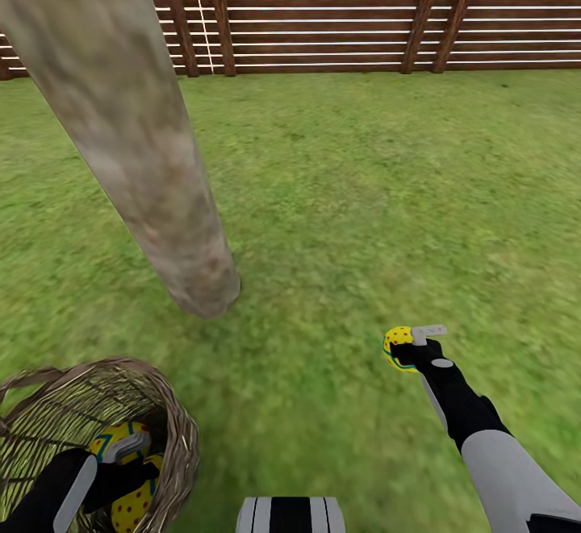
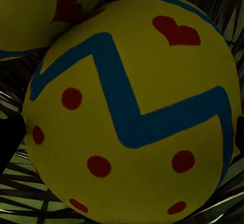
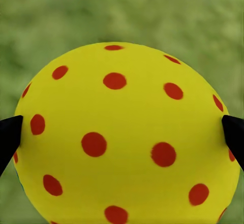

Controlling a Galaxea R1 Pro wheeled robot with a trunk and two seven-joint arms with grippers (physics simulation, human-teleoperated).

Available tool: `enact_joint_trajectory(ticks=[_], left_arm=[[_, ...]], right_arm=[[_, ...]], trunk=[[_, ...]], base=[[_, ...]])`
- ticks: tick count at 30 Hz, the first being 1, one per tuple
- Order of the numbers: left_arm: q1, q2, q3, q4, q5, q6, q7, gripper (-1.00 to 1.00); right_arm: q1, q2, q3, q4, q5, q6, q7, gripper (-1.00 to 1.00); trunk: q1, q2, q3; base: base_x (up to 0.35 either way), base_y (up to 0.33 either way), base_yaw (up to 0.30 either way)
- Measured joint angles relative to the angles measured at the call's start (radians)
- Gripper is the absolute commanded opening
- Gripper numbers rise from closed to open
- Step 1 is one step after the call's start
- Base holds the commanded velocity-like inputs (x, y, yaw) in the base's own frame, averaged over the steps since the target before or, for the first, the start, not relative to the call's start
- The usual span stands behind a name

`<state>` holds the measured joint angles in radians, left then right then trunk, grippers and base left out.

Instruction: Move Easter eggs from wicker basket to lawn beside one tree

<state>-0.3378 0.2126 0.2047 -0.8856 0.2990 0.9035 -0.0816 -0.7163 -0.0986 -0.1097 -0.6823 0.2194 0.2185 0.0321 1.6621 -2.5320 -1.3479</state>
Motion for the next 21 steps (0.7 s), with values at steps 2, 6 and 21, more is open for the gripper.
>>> enact_joint_trajectory(ticks=[2, 6, 21], left_arm=[[0.0, 0.0, 0.0, 0.0, 0.0, 0.0, 0.0, -1.0], [0.0, 0.0, 0.0, 0.0, 0.0, 0.0, 0.0, -1.0], [0.0, -0.009, -0.001, 0.032, 0.011, 0.0, 0.0, -1.0]], right_arm=[[0.0, 0.001, 0.0, 0.0, 0.0, 0.0, 0.0, -1.0], [0.0, 0.002, 0.0, 0.0, 0.0, 0.0, 0.0, -1.0], [0.0, 0.002, 0.0, 0.0, 0.001, 0.0, 0.0, -1.0]], trunk=[[0.0, 0.0, 0.0], [0.0, 0.0, 0.0], [-0.002, 0.001, 0.015]], base=[[0.0, 0.0, 0.0], [0.0, 0.0, 0.0], [0.0, 0.0, 0.0]])
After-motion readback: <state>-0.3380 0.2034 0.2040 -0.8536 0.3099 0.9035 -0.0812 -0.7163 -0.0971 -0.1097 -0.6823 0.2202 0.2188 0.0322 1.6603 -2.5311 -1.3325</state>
